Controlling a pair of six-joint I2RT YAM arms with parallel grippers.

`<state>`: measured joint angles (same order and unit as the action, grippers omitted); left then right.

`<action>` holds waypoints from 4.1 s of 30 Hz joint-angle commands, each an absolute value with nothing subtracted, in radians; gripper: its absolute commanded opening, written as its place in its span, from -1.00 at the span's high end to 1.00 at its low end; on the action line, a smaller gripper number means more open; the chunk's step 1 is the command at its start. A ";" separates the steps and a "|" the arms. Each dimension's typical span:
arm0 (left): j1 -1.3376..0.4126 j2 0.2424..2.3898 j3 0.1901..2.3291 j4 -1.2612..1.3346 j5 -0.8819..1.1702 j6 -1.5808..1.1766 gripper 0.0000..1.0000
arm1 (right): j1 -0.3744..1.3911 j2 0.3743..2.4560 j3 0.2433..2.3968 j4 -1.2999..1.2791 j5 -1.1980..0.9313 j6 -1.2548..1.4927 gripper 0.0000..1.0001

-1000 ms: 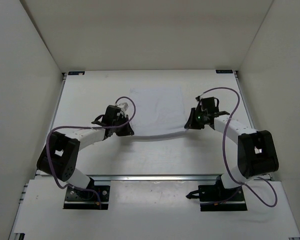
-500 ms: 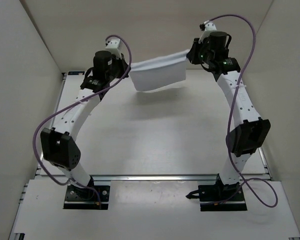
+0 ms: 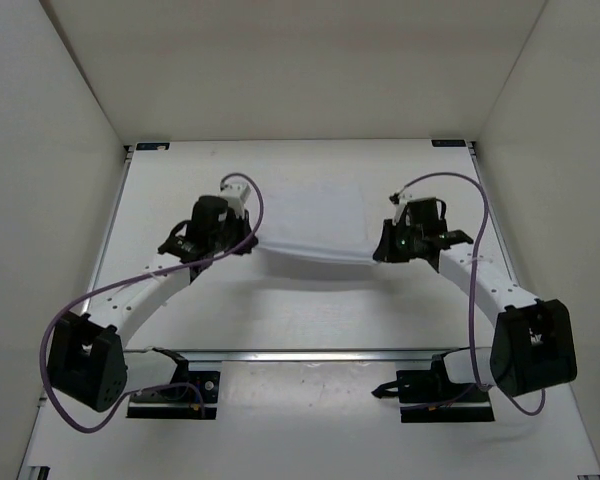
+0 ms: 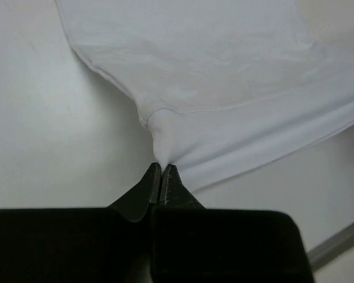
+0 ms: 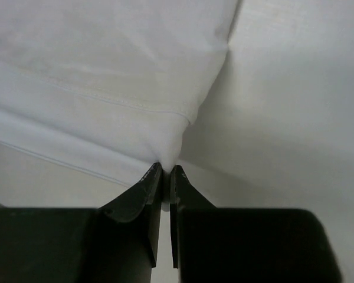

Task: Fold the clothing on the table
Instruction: Flatten the skirt out, then fold the skirt

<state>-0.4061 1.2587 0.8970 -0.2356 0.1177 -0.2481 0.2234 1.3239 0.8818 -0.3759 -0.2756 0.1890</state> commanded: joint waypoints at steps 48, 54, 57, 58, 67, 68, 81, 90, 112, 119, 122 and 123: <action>-0.385 0.968 0.669 -0.436 0.120 -0.511 1.00 | 0.235 1.081 0.719 -0.370 -0.432 0.341 0.99; -0.327 1.262 0.911 -0.321 0.109 -0.483 1.00 | 0.183 1.465 1.081 -0.279 -0.448 0.204 1.00; -0.313 1.480 1.073 -0.333 0.098 -0.474 1.00 | 0.169 1.708 1.295 -0.291 -0.515 0.209 1.00; -0.305 1.511 1.119 -0.321 0.097 -0.483 1.00 | 0.164 1.742 1.375 -0.285 -0.529 0.190 0.99; -0.253 1.833 1.357 -0.328 0.072 -0.492 0.80 | 0.146 2.131 1.802 -0.394 -0.498 0.152 0.38; -0.247 1.860 1.382 -0.331 0.081 -0.492 0.60 | 0.144 2.147 1.812 -0.394 -0.517 0.156 -0.17; -0.270 1.628 1.126 -0.100 0.135 -0.501 -0.58 | 0.106 2.129 1.809 -0.400 -0.485 0.117 -0.64; -0.411 1.729 1.037 0.043 0.213 -0.627 0.48 | 0.155 2.187 1.776 -0.342 -0.573 0.156 0.22; -0.452 1.888 1.151 -0.285 -0.051 -0.624 1.00 | 0.166 2.315 1.799 -0.426 -0.522 0.086 1.00; -0.463 1.850 1.077 -0.333 -0.023 -0.643 1.00 | 0.207 2.212 1.654 -0.440 -0.462 0.086 1.00; -0.479 1.809 1.026 -0.356 -0.028 -0.626 1.00 | 0.242 2.123 1.525 -0.398 -0.407 0.087 1.00; -0.477 1.787 0.999 -0.363 -0.029 -0.630 1.00 | 0.256 2.090 1.467 -0.388 -0.390 0.104 1.00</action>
